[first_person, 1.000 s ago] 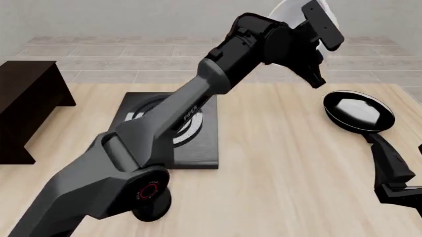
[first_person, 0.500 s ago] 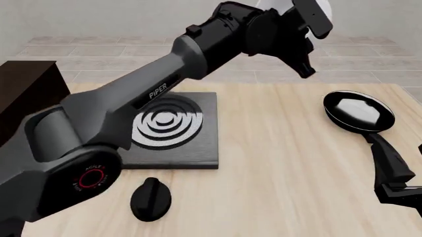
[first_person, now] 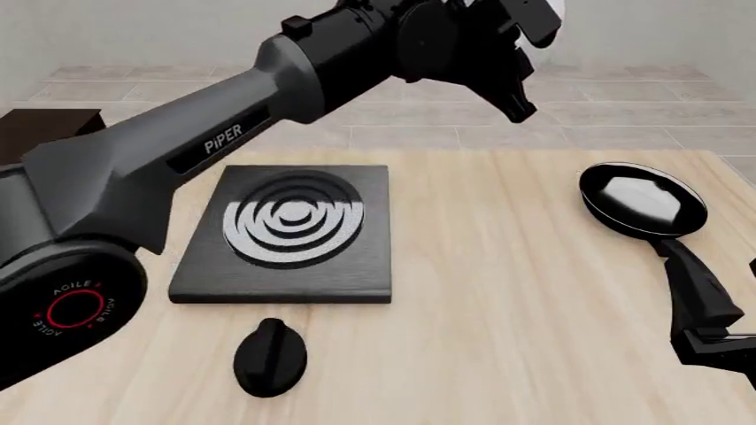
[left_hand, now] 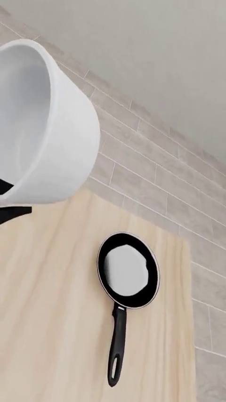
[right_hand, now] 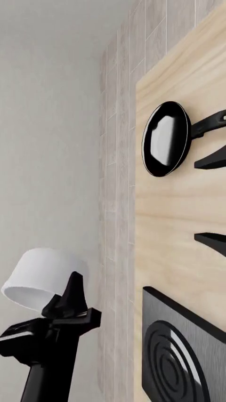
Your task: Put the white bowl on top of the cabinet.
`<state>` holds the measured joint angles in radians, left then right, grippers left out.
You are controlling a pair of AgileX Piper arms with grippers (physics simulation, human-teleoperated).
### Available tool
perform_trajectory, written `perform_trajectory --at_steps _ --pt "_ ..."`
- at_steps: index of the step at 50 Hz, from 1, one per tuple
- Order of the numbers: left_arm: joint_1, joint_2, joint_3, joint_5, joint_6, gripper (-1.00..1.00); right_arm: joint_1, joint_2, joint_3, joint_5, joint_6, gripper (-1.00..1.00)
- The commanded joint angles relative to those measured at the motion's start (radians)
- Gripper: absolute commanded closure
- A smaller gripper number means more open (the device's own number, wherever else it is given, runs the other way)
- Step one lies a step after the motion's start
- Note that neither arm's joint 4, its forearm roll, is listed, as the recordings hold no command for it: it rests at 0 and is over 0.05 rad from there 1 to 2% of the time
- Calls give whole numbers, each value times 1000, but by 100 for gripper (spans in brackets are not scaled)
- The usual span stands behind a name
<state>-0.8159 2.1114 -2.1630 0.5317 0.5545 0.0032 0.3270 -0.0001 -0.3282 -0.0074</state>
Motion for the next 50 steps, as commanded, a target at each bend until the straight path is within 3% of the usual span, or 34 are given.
perform_trajectory --at_steps 1,28,33,38,50 --pt "44 -29 -10 24 2 100 0 1 0 0 0 -100" --pt "217 -37 -92 178 -13 100 0 0 0 0 0 -100" --pt "265 -5 -196 265 -37 100 0 1 0 0 0 -100" --pt "295 -6 -212 298 -26 100 0 0 0 0 0 -100" --pt "372 -58 -85 309 -4 100 0 0 0 0 0 -100"
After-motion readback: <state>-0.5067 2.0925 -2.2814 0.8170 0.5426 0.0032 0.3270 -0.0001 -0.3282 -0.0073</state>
